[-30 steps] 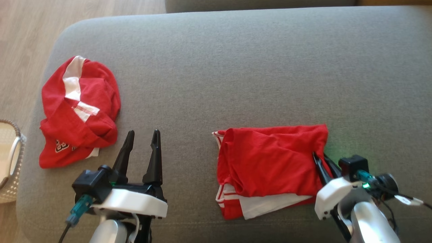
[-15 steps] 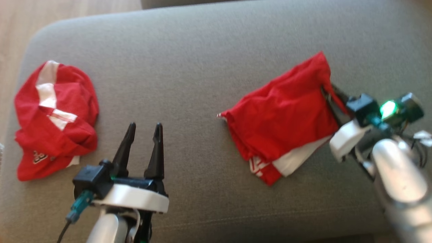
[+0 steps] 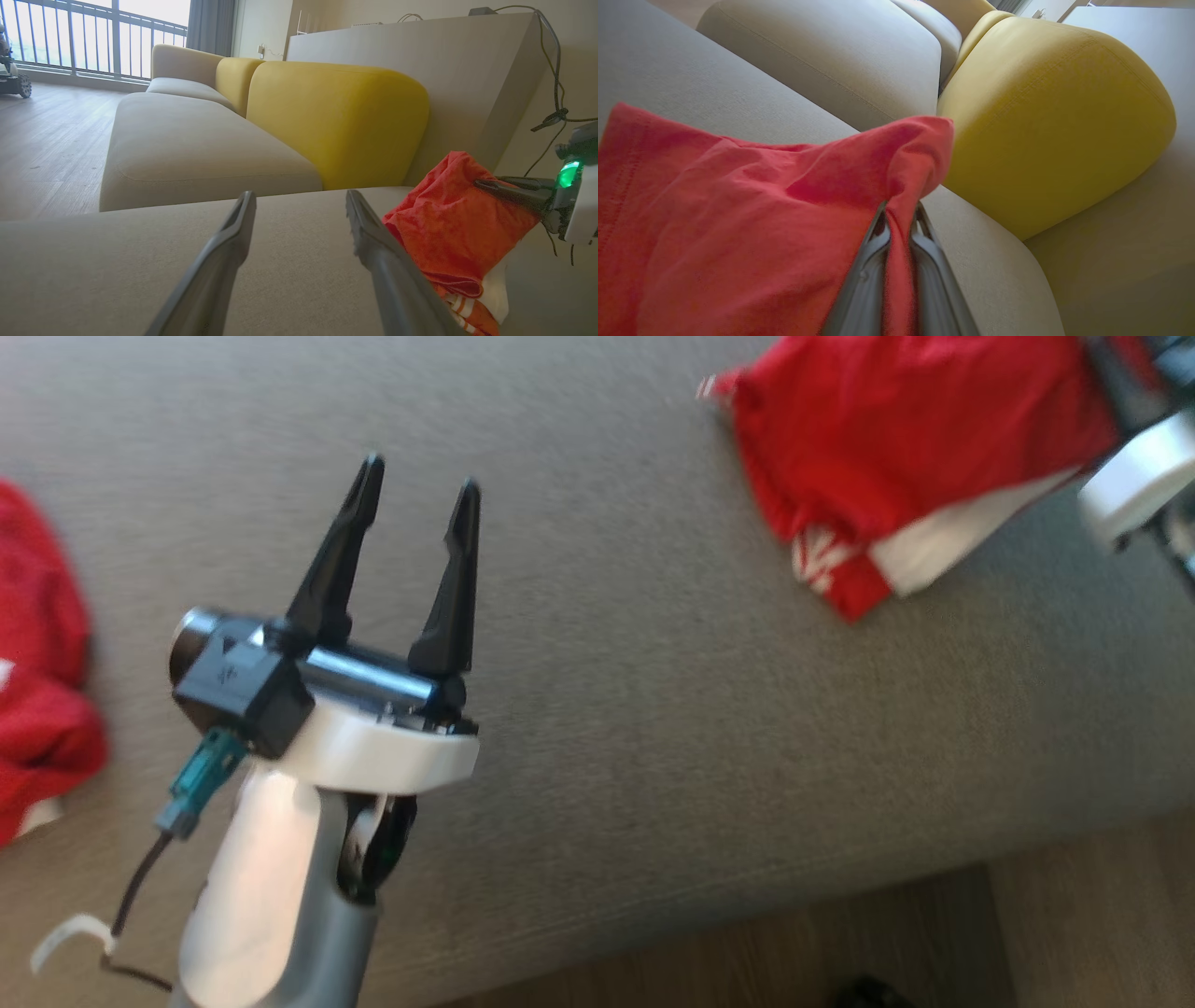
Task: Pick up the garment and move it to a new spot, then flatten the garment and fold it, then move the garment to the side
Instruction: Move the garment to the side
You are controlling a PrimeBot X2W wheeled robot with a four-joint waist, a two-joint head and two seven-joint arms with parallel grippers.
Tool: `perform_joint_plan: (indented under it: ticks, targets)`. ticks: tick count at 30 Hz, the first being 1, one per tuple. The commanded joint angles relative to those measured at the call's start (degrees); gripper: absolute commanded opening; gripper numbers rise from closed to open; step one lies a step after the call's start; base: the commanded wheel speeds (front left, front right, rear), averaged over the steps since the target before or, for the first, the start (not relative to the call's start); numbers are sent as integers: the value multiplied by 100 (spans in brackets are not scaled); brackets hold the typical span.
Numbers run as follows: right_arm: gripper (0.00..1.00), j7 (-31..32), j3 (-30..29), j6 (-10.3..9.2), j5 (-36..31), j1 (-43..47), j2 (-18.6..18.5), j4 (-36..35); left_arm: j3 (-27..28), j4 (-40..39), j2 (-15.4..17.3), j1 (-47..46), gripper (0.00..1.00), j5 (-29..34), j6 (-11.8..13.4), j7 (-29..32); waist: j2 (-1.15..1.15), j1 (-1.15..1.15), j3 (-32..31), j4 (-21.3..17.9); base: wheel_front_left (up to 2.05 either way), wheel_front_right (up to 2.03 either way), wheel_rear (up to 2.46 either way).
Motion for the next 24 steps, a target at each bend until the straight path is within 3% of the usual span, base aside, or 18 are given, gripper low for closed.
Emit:
perform_joint_plan:
  ticks: [1,7,14,19,24]
  targets:
    - [0,-81,-96,-3,76,-183,-169,-88,131,-234,11,-258,100,110,-64,-28,0,0,599,-557,0,0,0]
    - [0,-273,-504,-3,193,-591,-156,88,-53,-291,11,-595,100,253,-165,-28,0,0,1031,-934,0,0,0]
    - [0,-364,-1064,-3,-73,-710,42,112,-147,-366,11,-702,100,310,-202,-28,0,0,1220,-1035,0,0,0]
    - [0,-248,-1884,-3,-721,-649,187,55,-112,-368,11,-661,100,317,-227,-28,0,0,1264,-1001,0,0,0]
    - [0,-125,-2314,-3,-1281,-497,422,-131,-89,-387,11,-616,100,271,-239,-28,0,0,1245,-943,0,0,0]
